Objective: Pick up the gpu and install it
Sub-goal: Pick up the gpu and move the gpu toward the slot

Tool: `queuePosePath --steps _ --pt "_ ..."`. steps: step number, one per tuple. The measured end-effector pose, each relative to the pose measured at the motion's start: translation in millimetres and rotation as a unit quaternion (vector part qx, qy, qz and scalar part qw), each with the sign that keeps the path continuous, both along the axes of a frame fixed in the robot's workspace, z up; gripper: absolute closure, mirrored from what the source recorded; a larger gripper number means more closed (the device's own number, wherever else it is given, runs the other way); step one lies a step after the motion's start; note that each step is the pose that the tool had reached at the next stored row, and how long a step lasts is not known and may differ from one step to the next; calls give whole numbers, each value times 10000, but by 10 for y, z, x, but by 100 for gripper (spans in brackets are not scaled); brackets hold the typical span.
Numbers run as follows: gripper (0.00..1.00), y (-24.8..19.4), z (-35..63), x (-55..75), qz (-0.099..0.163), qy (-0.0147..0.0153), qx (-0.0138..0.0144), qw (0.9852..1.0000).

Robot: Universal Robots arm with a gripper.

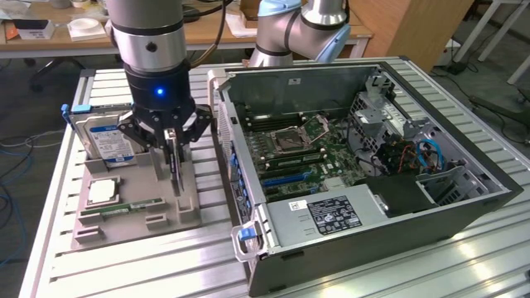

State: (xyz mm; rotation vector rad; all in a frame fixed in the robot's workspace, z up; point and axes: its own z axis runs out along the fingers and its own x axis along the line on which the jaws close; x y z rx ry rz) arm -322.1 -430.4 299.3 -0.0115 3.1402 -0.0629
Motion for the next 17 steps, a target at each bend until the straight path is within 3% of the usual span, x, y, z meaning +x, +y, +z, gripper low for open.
queuePosePath --steps 17 --pt "73 0 142 -24 0 -3 1 10000"
